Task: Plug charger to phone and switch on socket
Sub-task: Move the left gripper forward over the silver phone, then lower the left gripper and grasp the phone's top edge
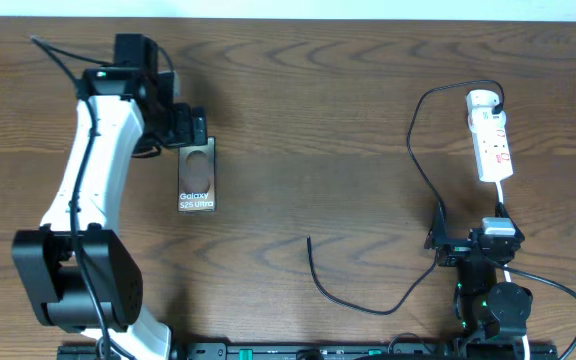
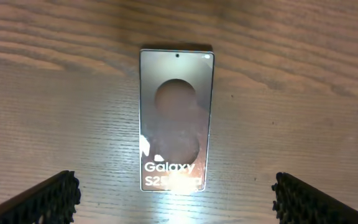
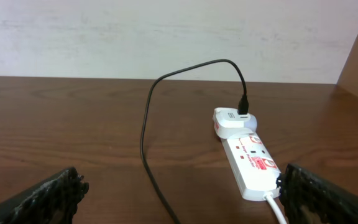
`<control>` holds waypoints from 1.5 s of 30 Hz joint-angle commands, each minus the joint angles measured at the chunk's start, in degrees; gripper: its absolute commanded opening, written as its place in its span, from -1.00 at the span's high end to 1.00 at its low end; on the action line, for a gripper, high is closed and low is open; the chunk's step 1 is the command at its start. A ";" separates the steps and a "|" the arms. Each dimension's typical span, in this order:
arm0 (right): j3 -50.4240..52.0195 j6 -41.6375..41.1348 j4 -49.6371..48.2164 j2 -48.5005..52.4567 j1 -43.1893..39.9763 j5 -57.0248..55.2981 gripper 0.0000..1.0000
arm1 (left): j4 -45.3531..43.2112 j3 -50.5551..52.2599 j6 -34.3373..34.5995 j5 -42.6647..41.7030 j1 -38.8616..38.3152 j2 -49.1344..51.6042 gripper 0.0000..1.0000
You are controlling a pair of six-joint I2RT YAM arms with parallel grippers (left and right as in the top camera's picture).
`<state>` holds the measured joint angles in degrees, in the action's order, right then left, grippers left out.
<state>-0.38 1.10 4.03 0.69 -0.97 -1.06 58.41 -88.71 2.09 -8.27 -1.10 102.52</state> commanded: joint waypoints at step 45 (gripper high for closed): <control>0.07 0.68 0.26 -0.31 0.44 0.13 -0.99 | -18.47 17.57 1.64 4.76 -4.28 1.38 -0.96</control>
<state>-0.38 1.10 4.03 0.69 -0.97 -1.06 40.14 -71.48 2.81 -4.27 -4.47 102.54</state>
